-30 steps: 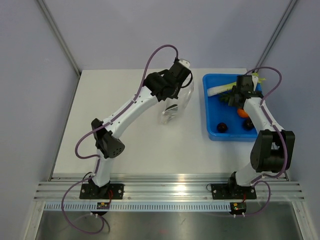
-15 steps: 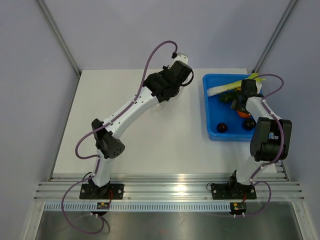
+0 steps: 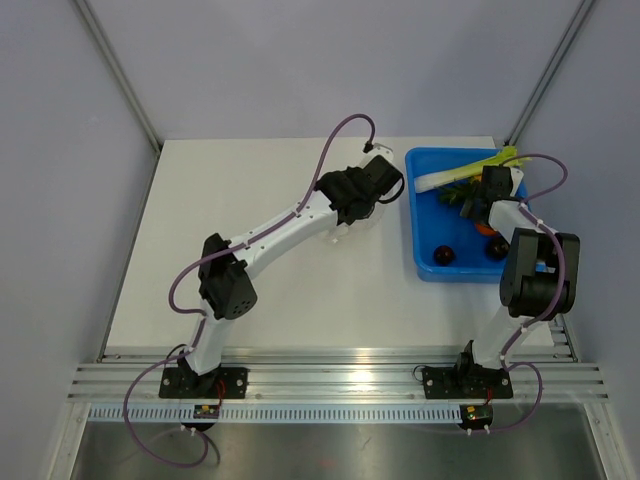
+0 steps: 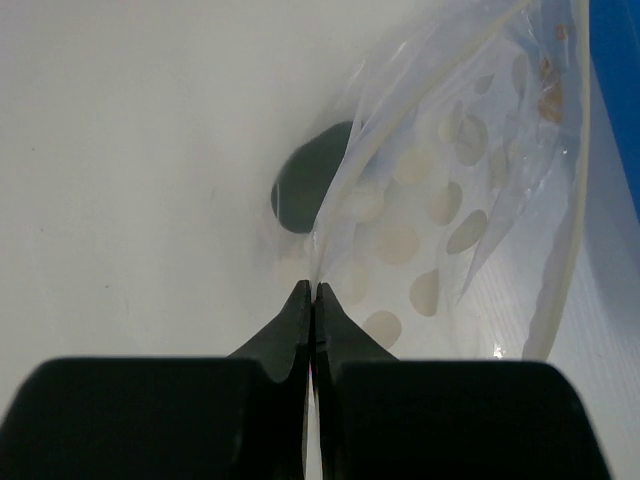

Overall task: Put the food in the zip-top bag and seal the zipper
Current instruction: Pick up the fake fruit from the bin.

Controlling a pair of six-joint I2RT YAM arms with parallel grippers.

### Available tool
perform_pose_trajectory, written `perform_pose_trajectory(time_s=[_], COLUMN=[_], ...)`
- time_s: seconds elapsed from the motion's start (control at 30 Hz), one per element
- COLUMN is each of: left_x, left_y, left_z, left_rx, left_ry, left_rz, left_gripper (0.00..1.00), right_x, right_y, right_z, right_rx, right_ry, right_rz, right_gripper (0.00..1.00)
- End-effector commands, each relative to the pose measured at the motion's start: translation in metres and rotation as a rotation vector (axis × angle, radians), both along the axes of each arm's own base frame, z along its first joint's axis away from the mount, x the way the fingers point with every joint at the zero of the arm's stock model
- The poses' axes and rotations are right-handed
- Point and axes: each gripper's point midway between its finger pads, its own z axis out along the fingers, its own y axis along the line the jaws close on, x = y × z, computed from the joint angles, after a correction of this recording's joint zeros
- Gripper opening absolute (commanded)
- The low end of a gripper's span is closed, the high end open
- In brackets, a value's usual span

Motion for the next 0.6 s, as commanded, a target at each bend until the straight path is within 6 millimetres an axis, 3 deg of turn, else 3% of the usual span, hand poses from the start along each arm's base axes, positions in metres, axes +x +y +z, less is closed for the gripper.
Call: perform_pose_trajectory(time_s=[0.0, 0.37, 0.57], left_x=[-0.001, -0.004, -0.005], left_y=[-0.017, -0.019, -0.018], left_z=[0.003, 0.0, -0.001], left_rx=[-0.119, -0.124, -0.121], left_ry=[0.005, 0.022, 0.027], left_rz=[-0.005, -0.022, -0.021], left_gripper=[0.0, 0.0, 0.0], right_x=[0.016, 0.023, 0.022], right_y=[-0.003, -0.005, -0.003], right_z=[0.001, -0.01, 0.0], right_rx=[0.009, 0.015, 0.023], right_ry=[-0.075, -0.092, -0.15], right_rz=[-0.009, -0.015, -0.028], right_gripper=[0.99, 0.99, 0.93])
